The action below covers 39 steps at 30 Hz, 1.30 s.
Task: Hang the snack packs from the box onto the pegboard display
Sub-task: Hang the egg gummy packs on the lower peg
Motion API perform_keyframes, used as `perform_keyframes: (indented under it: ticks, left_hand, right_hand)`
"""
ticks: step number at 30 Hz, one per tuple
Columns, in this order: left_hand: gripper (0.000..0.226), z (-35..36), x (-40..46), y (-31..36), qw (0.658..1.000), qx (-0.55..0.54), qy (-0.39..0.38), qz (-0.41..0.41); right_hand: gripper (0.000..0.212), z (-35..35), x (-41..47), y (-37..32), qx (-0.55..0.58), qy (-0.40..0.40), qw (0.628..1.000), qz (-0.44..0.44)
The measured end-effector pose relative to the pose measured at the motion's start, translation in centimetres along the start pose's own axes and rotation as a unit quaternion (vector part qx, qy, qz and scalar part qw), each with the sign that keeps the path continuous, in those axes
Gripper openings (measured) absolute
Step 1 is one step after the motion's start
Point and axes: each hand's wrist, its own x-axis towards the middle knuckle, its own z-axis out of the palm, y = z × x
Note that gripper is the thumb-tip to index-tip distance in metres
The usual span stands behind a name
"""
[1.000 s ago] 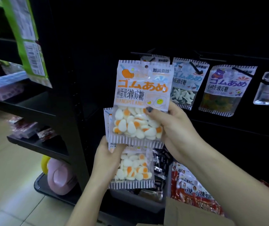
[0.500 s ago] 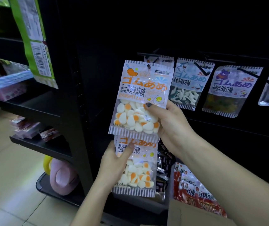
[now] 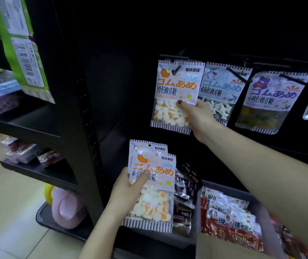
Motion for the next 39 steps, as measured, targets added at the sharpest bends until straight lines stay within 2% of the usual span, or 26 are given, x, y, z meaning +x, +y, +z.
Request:
perform_keyframes:
  ticks: [2,4,6,10,13,16,18,21,24,26,29,34,37,39]
  left_hand:
    - [0.024,0.2,0.2,0.3,1.0,0.002,0.003,0.009]
    - [0.025,0.4,0.3,0.5,1.0,0.0,0.008,0.017]
    - [0.025,0.5,0.5,0.8,1.0,-0.002,0.011,0.022]
    - [0.024,0.6,0.6,1.1,0.999,-0.02,0.014,0.03]
    - [0.023,0.7,0.4,1.4,0.998,-0.047,0.02,0.033]
    - [0.03,1.0,0.2,2.0,0.996,-0.085,0.018,0.035]
    - [0.031,1.3,0.2,2.4,0.993,-0.108,0.027,0.034]
    - [0.031,1.9,-0.1,2.8,0.989,-0.142,0.036,0.034]
    - [0.029,2.5,-0.7,3.4,0.986,-0.158,0.032,0.04]
    - [0.029,2.8,-1.0,3.9,0.985,-0.165,0.024,0.037]
    - [0.034,2.9,-1.4,4.1,0.982,-0.186,0.013,0.025]
    - [0.034,2.9,-1.8,4.2,0.98,-0.195,0.033,0.02]
    - [0.028,2.7,-1.7,4.0,0.983,-0.165,0.072,0.042]
    - [0.024,2.5,-1.6,3.8,0.983,-0.143,0.102,0.056]
  right_hand:
    - [0.022,-0.1,1.6,-0.1,-0.005,0.021,1.0,0.016]
    - [0.01,-0.1,3.0,-0.3,-0.022,0.031,0.999,0.021]
    - [0.01,-0.1,4.2,-0.3,-0.038,0.043,0.998,0.025]
    - [0.032,0.1,5.5,-0.1,-0.07,0.072,0.994,0.04]
    - [0.065,-0.2,4.6,0.5,-0.191,0.099,0.973,0.086]
    - [0.075,-1.5,1.5,3.0,-0.277,0.124,0.949,0.084]
    - [0.085,-2.3,-1.5,4.1,-0.265,0.096,0.952,0.125]
    - [0.071,-2.8,-7.0,4.2,-0.158,-0.036,0.963,0.217]
    - [0.061,-2.9,-11.8,4.2,-0.156,-0.144,0.954,0.213]
    - [0.053,-3.1,-13.3,4.5,-0.177,-0.147,0.955,0.187]
    - [0.037,-3.5,-14.0,4.4,-0.149,-0.16,0.962,0.163]
    - [0.018,-4.4,-14.8,4.1,-0.156,-0.152,0.97,0.107]
    - [0.017,-4.8,-14.4,3.5,-0.182,-0.127,0.973,0.06]
    - [0.014,-4.8,-14.2,2.2,-0.161,-0.113,0.98,0.016]
